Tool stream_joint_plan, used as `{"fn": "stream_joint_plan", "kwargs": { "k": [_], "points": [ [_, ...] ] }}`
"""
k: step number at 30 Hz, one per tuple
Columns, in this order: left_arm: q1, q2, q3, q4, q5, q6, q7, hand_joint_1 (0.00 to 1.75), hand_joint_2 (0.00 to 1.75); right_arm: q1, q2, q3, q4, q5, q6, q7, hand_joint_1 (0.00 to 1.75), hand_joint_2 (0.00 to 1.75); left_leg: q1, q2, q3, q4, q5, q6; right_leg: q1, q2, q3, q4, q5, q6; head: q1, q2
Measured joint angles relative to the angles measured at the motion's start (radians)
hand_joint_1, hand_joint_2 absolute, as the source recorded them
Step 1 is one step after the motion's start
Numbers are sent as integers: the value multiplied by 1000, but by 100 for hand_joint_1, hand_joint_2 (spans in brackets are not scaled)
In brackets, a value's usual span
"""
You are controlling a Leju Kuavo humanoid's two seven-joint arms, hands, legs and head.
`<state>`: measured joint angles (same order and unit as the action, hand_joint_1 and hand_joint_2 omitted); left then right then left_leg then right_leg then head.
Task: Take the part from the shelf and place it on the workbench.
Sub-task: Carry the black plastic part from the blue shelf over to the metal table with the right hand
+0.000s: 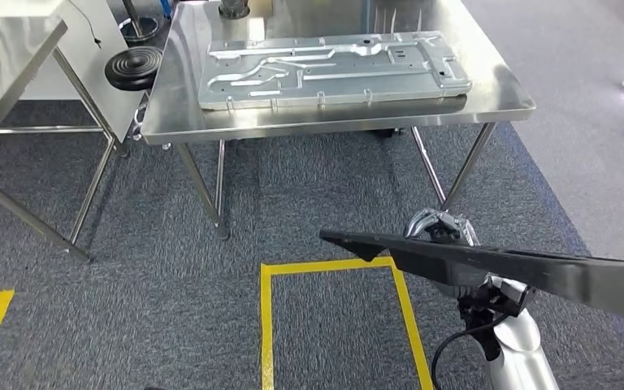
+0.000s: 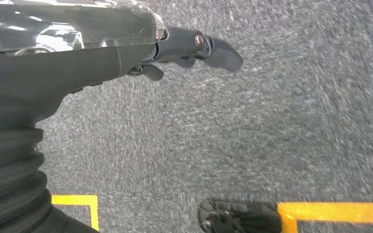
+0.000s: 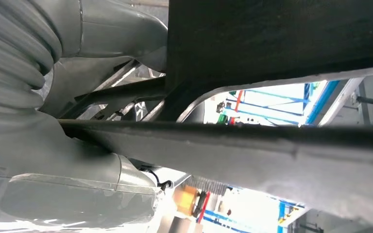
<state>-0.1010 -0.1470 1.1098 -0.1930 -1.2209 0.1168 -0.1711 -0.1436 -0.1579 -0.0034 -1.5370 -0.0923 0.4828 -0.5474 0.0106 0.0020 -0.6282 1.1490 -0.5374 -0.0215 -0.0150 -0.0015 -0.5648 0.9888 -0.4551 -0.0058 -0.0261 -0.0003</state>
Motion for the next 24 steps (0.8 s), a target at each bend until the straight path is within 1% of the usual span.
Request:
{"fn": "stream_joint_plan", "kwargs": {
  "k": [1,2,3,4,5,6,7,8,9,10,12,13,14,15,16,17,18,19,20,21,22,23,24],
  "points": [
    [0,0,0,0,0,0,0,0,175,-1,0,0,0,0,0,0,124,175,1,0,-38,73,-28,-3,1,-1,2,1,-2,-3,0,0],
    [2,0,0,0,0,0,0,0,175,0,0,0,0,0,0,0,124,175,2,0,-71,131,-44,-5,2,0,4,2,-5,-4,0,0],
    [3,0,0,0,0,0,0,0,175,0,0,0,0,0,0,0,124,175,2,0,-90,155,-40,-7,2,1,7,3,-8,-4,0,0],
    [3,0,0,0,0,0,0,0,175,0,0,0,1,0,0,0,124,175,2,0,-88,138,-15,-7,2,3,10,4,-12,-3,0,0],
    [4,0,0,0,0,0,0,0,175,0,0,0,1,0,0,0,124,175,2,0,-67,83,25,-5,2,4,16,6,-17,-1,0,0],
    [3,0,0,0,0,0,0,0,175,0,1,0,1,0,-1,0,124,175,2,0,-36,9,66,-3,2,5,22,8,-23,2,0,0],
    [2,1,0,0,0,0,0,0,175,0,1,0,1,0,-1,0,124,175,1,0,-5,-59,94,1,4,6,26,11,-29,7,0,0],
    [2,1,0,0,0,0,0,0,175,-1,1,0,1,0,-1,0,124,175,0,0,15,-105,108,7,5,6,29,12,-34,13,0,0],
    [2,1,0,0,-1,0,0,0,175,-2,2,0,1,1,-1,1,124,175,-2,-1,25,-127,109,12,7,7,29,14,-37,18,0,0],
    [2,0,0,0,-1,0,0,0,175,-3,2,1,1,1,-1,1,124,175,-5,-2,27,-129,104,18,8,7,28,14,-39,24,0,0],
    [2,0,0,0,-1,0,0,0,175,-4,3,2,0,2,-1,2,124,175,-4,-3,29,-134,103,30,5,6,30,15,-44,35,0,0],
    [2,0,0,0,0,0,0,0,175,-6,3,3,-1,2,-1,2,124,175,-3,-3,33,-138,103,37,4,6,23,32,-54,41,0,0],
    [1,0,0,0,0,0,-1,0,175,-9,3,4,-1,2,-1,2,124,175,-1,-3,37,-142,102,42,3,5,5,69,-73,46,0,0],
    [0,0,0,0,1,0,-2,0,175,-10,3,4,-1,3,-1,3,124,175,0,-3,40,-144,101,46,1,4,-27,129,-99,49,0,0],
    [0,0,0,0,2,0,-2,0,175,-12,3,4,-1,3,-1,3,124,175,-1,-3,42,-144,98,49,1,4,-69,202,-127,53,0,0],
    [1,0,0,0,3,0,-2,0,175,-12,3,4,0,4,-1,3,124,175,-1,-3,44,-143,95,51,0,4,-110,266,-144,55,0,0],
    [2,0,0,0,3,0,-2,0,175,-11,3,5,2,4,-1,3,124,175,-2,-3,47,-143,91,51,0,4,-139,304,-145,56,0,0],
    [4,-1,0,0,4,0,-2,0,175,-11,3,6,3,5,-1,4,124,175,-2,-4,52,-143,87,51,0,4,-147,301,-123,55,0,0],
    [5,-1,1,0,4,0,-2,0,175,-11,3,6,4,5,-1,4,124,175,-2,-5,60,-143,82,50,1,4,-135,256,-82,51,0,0],
    [5,-1,1,0,4,0,-2,0,175,-12,3,7,4,5,-1,4,124,175,-3,-5,68,-143,77,48,2,3,-107,184,-34,46,0,0],
    [5,-2,1,0,4,0,-2,0,175,-12,4,7,4,5,-1,4,124,175,-4,-6,76,-143,71,45,5,2,-78,115,0,38,0,0],
    [5,-2,1,0,4,0,-3,0,175,-13,4,8,4,5,0,4,124,175,-5,-7,79,-142,66,41,8,1,-56,62,21,31,0,0],
    [5,-3,1,0,5,0,-3,0,175,-12,4,8,4,5,0,4,124,175,-5,-7,80,-142,63,36,12,1,-46,33,27,24,0,0]
  ]
}}
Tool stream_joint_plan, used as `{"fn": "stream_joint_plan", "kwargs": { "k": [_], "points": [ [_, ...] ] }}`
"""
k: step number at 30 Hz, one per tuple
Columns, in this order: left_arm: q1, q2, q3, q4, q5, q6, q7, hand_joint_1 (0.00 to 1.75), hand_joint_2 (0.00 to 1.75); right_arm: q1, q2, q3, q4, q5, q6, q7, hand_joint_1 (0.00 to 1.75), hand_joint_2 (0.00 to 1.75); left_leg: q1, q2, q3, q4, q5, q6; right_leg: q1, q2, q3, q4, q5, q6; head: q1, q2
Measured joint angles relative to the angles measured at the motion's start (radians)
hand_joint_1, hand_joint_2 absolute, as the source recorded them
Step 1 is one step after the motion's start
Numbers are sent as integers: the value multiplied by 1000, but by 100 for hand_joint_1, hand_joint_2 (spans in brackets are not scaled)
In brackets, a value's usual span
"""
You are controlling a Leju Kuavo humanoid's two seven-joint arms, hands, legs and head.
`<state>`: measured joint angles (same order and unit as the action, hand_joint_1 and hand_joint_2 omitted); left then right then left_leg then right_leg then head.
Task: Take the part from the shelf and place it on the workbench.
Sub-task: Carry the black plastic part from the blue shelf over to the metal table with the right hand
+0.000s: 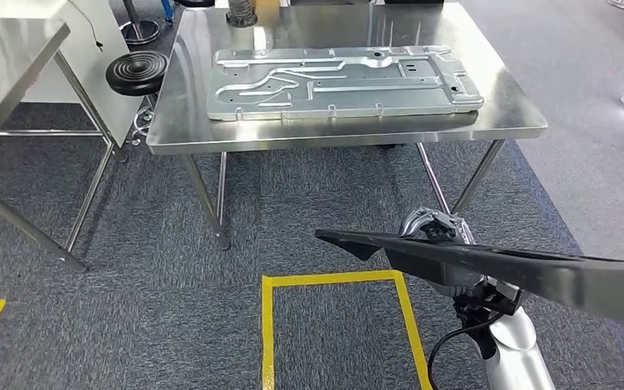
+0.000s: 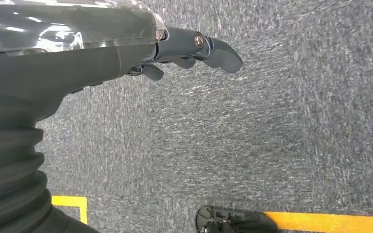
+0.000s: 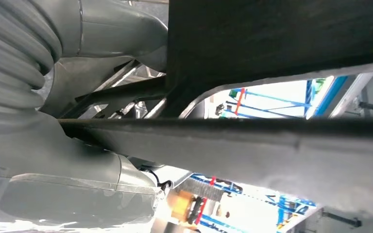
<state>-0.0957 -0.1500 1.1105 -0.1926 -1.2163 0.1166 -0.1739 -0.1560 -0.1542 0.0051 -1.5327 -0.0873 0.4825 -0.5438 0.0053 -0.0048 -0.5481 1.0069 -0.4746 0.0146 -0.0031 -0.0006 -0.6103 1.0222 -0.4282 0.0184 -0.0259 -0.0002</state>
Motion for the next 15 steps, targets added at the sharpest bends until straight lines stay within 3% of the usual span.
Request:
{"fn": "stream_joint_plan", "kwargs": {
  "k": [3,5,8,9,10,11,13,15],
  "points": [
    [1,-1,0,0,0,0,-1,0,175,2,0,1,-1,0,0,1,124,175,1,2,2,-2,-9,-16,2,2,5,-15,-8,-14,0,0],
    [-1,-1,0,0,0,0,-1,0,175,2,1,1,-4,1,0,1,124,175,0,3,-11,40,-34,-25,-5,2,21,-26,-11,-25,0,0],
    [1,-1,0,0,-1,0,-2,0,175,2,3,1,-6,1,0,2,124,175,3,3,-112,233,-106,-34,-7,0,41,-31,-24,-35,-1,0],
    [2,-1,0,0,-1,0,-2,0,175,4,3,1,-6,1,0,3,124,175,4,3,-144,279,-112,-36,-7,1,48,-30,-30,-35,-1,0],
    [4,0,0,0,-2,0,-1,0,175,6,4,1,-6,1,0,3,124,175,5,4,-158,288,-98,-38,-7,2,54,-30,-36,-34,-1,0],
    [4,0,0,0,-2,0,-1,0,175,8,4,1,-6,1,-1,3,124,175,6,4,-153,257,-63,-38,-7,3,63,-29,-42,-32,-1,0],
    [4,1,0,0,-3,-1,-2,0,175,11,4,1,-6,1,-1,4,124,175,6,3,-105,127,22,-34,-7,5,81,-26,-58,-25,0,0],
    [3,1,0,0,-4,-2,-2,0,175,13,4,1,-7,1,-1,4,124,175,4,2,-66,31,55,-25,-4,6,88,-22,-71,-16,0,0]
  ]
}}
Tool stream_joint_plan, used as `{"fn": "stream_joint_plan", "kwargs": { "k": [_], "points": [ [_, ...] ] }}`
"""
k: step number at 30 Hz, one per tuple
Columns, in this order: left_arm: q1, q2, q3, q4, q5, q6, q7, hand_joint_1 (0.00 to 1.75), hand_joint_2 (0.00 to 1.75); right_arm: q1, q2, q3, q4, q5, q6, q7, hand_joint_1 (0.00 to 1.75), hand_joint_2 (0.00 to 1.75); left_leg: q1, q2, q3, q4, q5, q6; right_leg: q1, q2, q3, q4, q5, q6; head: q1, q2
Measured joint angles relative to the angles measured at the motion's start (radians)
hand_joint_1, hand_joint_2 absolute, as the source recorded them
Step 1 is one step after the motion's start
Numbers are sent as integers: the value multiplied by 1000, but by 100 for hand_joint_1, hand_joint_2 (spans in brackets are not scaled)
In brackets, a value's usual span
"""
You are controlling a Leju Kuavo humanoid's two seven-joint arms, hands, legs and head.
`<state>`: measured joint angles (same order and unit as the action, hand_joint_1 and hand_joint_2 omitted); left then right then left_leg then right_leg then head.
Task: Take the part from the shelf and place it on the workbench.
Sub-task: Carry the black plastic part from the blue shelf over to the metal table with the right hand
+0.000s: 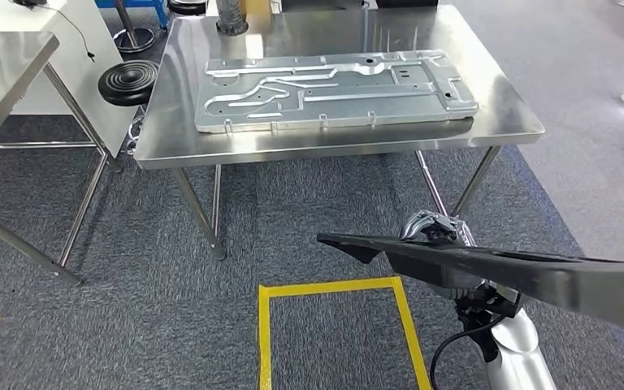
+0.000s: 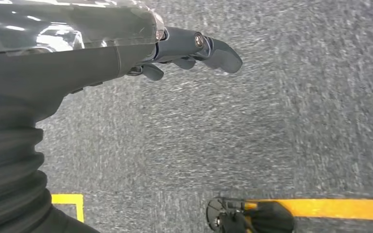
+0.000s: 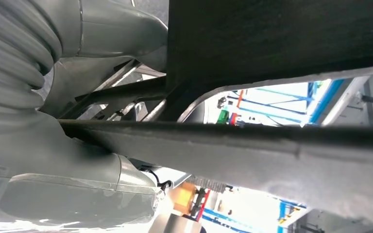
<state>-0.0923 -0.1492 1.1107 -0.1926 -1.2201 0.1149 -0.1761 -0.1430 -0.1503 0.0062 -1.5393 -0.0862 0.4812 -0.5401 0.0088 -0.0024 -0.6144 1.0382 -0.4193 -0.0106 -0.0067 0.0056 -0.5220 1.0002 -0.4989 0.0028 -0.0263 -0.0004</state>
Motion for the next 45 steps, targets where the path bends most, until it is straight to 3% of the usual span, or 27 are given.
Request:
{"fn": "stream_joint_plan", "kwargs": {
  "k": [3,5,6,8,9,10,11,13,14,15,17,20,22,24,25,26,28,30,31,35,37,39,40,41,42,44,45],
  "points": [
    [0,-1,0,0,0,-1,0,0,175,4,0,0,-4,0,0,1,124,175,-2,-1,8,-21,-9,16,0,1,0,-1,-8,15,0,0],
    [-1,-1,0,0,0,-1,-1,0,175,4,0,0,-9,0,0,1,124,175,1,-1,17,-29,-11,28,-3,-1,-14,36,-30,26,0,0],
    [-2,-1,0,0,0,-1,-1,0,175,4,0,0,-10,0,0,1,124,175,2,0,22,-32,-13,33,-5,-2,-39,84,-52,30,0,0],
    [-2,0,0,0,0,-1,-1,0,175,8,0,-1,-11,0,0,0,124,175,2,-1,29,-33,-21,39,-7,-2,-122,225,-102,37,0,0],
    [-2,0,0,0,0,-1,-1,0,175,11,0,-1,-11,0,0,1,124,175,1,-1,33,-33,-26,40,-8,-2,-160,280,-110,39,0,0],
    [-1,0,0,0,0,-1,-1,0,175,14,0,-1,-11,0,0,1,124,175,1,-1,40,-33,-31,39,-8,-2,-183,301,-98,39,0,0],
    [0,-1,0,0,0,-1,-1,0,175,15,0,-1,-11,0,0,1,124,175,1,-2,48,-33,-37,39,-8,-2,-185,279,-64,37,0,0],
    [0,-1,0,0,0,-1,-1,0,175,15,0,-1,-11,0,0,1,124,175,1,-3,68,-33,-50,35,-6,-3,-141,146,32,28,0,0],
    [-1,-1,0,0,0,-1,-1,0,175,14,0,-1,-11,0,0,1,124,175,-1,-4,75,-33,-57,31,-3,-4,-115,81,63,21,0,0],
    [-1,-1,0,0,0,-1,-1,0,175,14,0,-1,-11,0,0,1,124,175,-3,-4,80,-33,-62,26,0,-5,-99,39,78,16,0,0],
    [-2,-1,0,0,0,-1,-1,0,175,12,-1,-1,-10,0,0,2,124,175,-5,-3,85,-36,-70,15,5,-4,-88,16,71,6,0,0],
    [-4,-1,0,0,1,0,0,0,175,6,0,-1,-10,0,0,2,124,175,-6,0,82,-14,-92,1,-3,-1,-76,4,67,-8,0,0],
    [-5,-1,0,0,1,1,0,0,175,1,0,-1,-9,0,1,1,124,175,-3,-1,31,93,-143,-5,-6,-3,-65,-2,63,-17,0,0],
    [-2,-1,0,0,2,1,0,0,175,-1,0,-1,-7,0,1,2,124,175,-1,0,-48,231,-189,-11,-5,-4,-57,-2,56,-22,0,0],
    [-1,-1,0,0,2,1,0,0,175,-1,0,-1,-5,0,1,2,124,175,0,0,-72,263,-186,-12,-4,-4,-53,-2,52,-22,0,0],
    [0,-1,0,0,3,1,1,0,175,0,0,-1,-4,0,1,2,124,175,0,0,-77,255,-163,-12,-4,-3,-47,-2,48,-21,0,0],
    [0,0,0,0,3,1,1,0,175,-1,0,-1,-3,0,1,2,124,175,0,0,-34,131,-73,-6,-4,-1,-32,-1,38,-17,0,0],
    [-1,0,0,0,2,0,1,0,175,-3,0,-1,-2,0,1,2,124,175,-4,-1,15,9,-16,4,0,0,-24,2,28,-8,0,0],
    [-1,0,0,0,2,0,1,0,175,-4,0,-1,-2,0,1,3,124,175,-5,-2,24,-18,-11,9,1,1,-25,3,25,-4,0,0],
    [-1,-1,0,0,2,-1,1,0,175,-7,2,0,-2,1,1,3,124,175,-3,-3,30,-35,-12,27,0,0,-32,21,9,16,0,0],
    [-2,-1,0,0,2,-1,1,0,175,-8,2,1,-2,1,1,3,124,175,1,-2,35,-41,-12,35,-3,-1,-76,115,-41,26,0,0],
    [-2,0,0,0,2,-1,1,0,175,-6,2,1,-2,1,1,3,124,175,1,-2,37,-41,-15,38,-6,-1,-152,254,-95,33,0,0],
    [-1,0,0,0,2,-1,1,0,175,-5,2,1,-1,1,1,3,124,175,1,-2,38,-41,-16,39,-7,-1,-179,297,-101,35,0,0],
    [-1,-1,1,0,2,-1,1,0,175,-4,2,1,0,1,1,3,124,175,1,-2,40,-40,-18,38,-8,-2,-187,301,-86,36,0,0],
    [-1,-1,1,0,2,-1,1,0,175,-4,2,1,0,1,1,3,124,175,1,-3,45,-40,-21,37,-9,-2,-174,262,-52,35,0,0],
    [-1,-2,1,0,2,-1,1,0,175,-6,2,1,0,1,2,3,124,175,0,-4,54,-39,-27,31,-8,-4,-112,118,28,30,0,0],
    [-2,-2,0,0,2,-1,1,0,175,-7,2,1,1,1,2,3,124,175,-2,-4,57,-38,-31,26,-6,-5,-86,58,52,25,0,0]
  ]
}}
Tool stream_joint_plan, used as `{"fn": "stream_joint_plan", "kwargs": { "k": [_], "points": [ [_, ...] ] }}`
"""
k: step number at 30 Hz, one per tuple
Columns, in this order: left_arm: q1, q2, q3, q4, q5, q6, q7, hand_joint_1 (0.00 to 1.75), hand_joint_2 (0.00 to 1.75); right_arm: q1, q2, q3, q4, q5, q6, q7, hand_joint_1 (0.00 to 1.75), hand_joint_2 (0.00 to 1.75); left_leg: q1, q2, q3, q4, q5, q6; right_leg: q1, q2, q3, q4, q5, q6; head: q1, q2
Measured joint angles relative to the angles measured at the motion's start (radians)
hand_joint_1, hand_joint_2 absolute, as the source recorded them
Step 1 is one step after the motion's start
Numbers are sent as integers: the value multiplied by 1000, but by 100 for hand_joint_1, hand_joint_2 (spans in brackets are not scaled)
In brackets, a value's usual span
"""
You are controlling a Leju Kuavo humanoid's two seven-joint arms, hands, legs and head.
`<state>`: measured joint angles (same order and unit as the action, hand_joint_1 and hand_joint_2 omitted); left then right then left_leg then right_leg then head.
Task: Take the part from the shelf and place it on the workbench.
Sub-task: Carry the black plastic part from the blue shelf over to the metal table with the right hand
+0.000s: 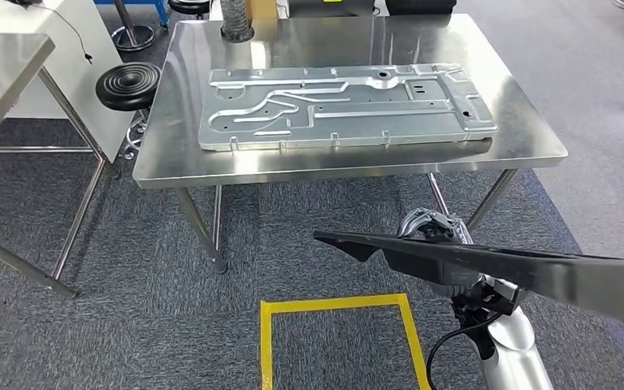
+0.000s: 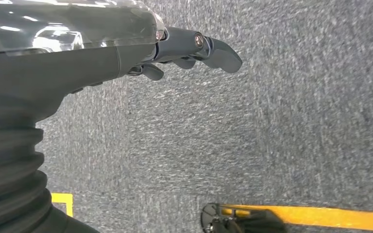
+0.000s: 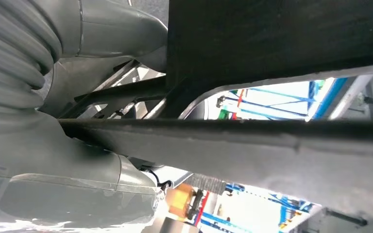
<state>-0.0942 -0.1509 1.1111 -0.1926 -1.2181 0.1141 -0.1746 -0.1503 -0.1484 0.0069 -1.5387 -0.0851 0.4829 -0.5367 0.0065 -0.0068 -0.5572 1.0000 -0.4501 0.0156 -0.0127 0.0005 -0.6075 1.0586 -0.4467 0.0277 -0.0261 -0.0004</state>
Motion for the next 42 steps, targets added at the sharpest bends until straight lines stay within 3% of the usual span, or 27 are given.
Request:
{"fn": "stream_joint_plan", "kwargs": {
  "k": [2,5,7,9,10,11,12,14,16,19,21,22,24,25,26,27,29,31,33,36,38,40,41,42],
  "points": [
    [-1,0,0,0,0,0,0,0,175,-1,0,0,0,0,0,0,124,175,-3,0,1,1,-5,-10,5,0,18,-46,5,-11,0,0],
    [-2,0,0,0,0,0,1,0,175,-2,0,0,0,1,1,0,124,175,-1,2,-2,14,-19,-26,3,2,21,-53,5,-30,0,0],
    [-2,1,0,0,0,0,1,0,175,-4,1,0,0,1,2,0,124,175,1,2,-36,94,-65,-32,0,0,28,-58,5,-40,0,0],
    [-1,0,0,0,0,0,1,0,175,-5,2,0,1,2,2,0,124,175,2,2,-105,234,-125,-37,2,-1,31,-58,2,-46,0,0],
    [0,0,0,0,0,0,1,0,175,-5,3,0,2,3,2,0,124,175,3,2,-133,285,-137,-38,4,-1,32,-57,1,-48,0,0],
    [1,0,0,0,0,0,1,0,175,-4,4,0,2,4,2,0,124,175,3,2,-145,299,-130,-37,5,0,34,-57,-1,-48,0,0],
    [1,1,0,0,0,0,1,0,175,-4,5,0,3,5,3,0,124,175,3,2,-137,273,-103,-35,7,1,36,-57,-3,-48,0,0],
    [1,2,0,0,0,0,1,0,175,-4,6,0,3,5,4,0,124,175,2,2,-80,138,-26,-25,9,2,44,-56,-8,-45,0,0],
    [0,3,0,0,-1,0,1,0,175,-5,6,0,4,5,4,0,124,175,-2,2,-32,31,11,-15,13,3,46,-53,-13,-38,0,0],
    [1,3,0,0,-1,0,1,0,175,-5,6,0,3,6,4,0,124,175,-3,2,-24,7,13,-4,12,3,44,-53,-15,-23,0,0],
    [1,2,0,0,-1,1,0,0,175,-6,7,1,2,6,4,0,124,175,1,2,-18,-1,16,5,11,2,36,-27,-34,-12,0,0],
    [0,2,0,0,-1,1,0,0,175,-7,7,1,2,5,4,0,124,175,4,2,-15,-5,17,8,9,2,17,15,-58,-8,0,0],
    [-1,2,0,0,-1,1,-1,0,175,-6,7,0,3,6,4,-1,124,175,3,2,-14,-5,16,12,3,2,-50,147,-118,0,0,0],
    [0,2,0,0,-2,1,-2,0,175,-3,7,0,4,6,3,-1,124,175,3,2,-14,-5,15,12,1,2,-83,206,-136,4,0,0],
    [0,2,0,0,-2,0,-2,0,175,-1,7,0,5,6,3,-1,124,175,3,2,-13,-4,13,12,-1,2,-102,233,-135,6,0,0],
    [1,1,0,0,-2,0,-2,0,175,1,7,0,6,6,3,-1,124,175,3,2,-12,-4,11,11,-3,1,-102,222,-114,8,0,0],
    [1,1,0,0,-2,-1,-2,0,175,1,7,0,6,6,3,-1,124,175,4,1,-4,-2,5,6,-5,-1,-47,94,-37,6,0,0],
    [0,0,0,0,-2,-1,-2,0,175,1,7,0,6,7,2,-1,124,175,0,1,-1,1,-1,-2,-2,-2,5,-22,8,-1,0,0],
    [0,1,0,0,-2,-2,-2,0,175,1,7,0,5,8,2,-2,124,175,-2,1,-1,1,-4,-13,4,0,15,-47,7,-12,0,0],
    [-1,1,0,0,-2,-3,-2,0,175,2,9,-1,4,8,3,-2,124,175,1,2,-4,19,-22,-29,1,1,21,-55,8,-31,0,0],
    [-1,2,0,0,-2,-3,-2,0,175,2,12,-1,3,9,3,-3,124,175,4,2,-46,114,-73,-36,-1,-1,28,-60,7,-41,0,0],
    [1,1,0,0,-2,-3,-2,0,175,7,13,-1,3,9,3,-5,124,175,5,3,-117,254,-129,-40,2,-1,31,-59,4,-47,0,0],
    [2,1,0,0,-3,-3,-2,0,175,10,14,-1,3,10,3,-5,124,175,5,3,-140,294,-135,-41,3,0,32,-59,2,-48,0,0],
    [2,2,0,0,-3,-3,-2,0,175,13,14,-1,3,10,3,-6,124,175,5,3,-146,295,-121,-40,4,1,34,-58,0,-48,0,0]
  ]
}}
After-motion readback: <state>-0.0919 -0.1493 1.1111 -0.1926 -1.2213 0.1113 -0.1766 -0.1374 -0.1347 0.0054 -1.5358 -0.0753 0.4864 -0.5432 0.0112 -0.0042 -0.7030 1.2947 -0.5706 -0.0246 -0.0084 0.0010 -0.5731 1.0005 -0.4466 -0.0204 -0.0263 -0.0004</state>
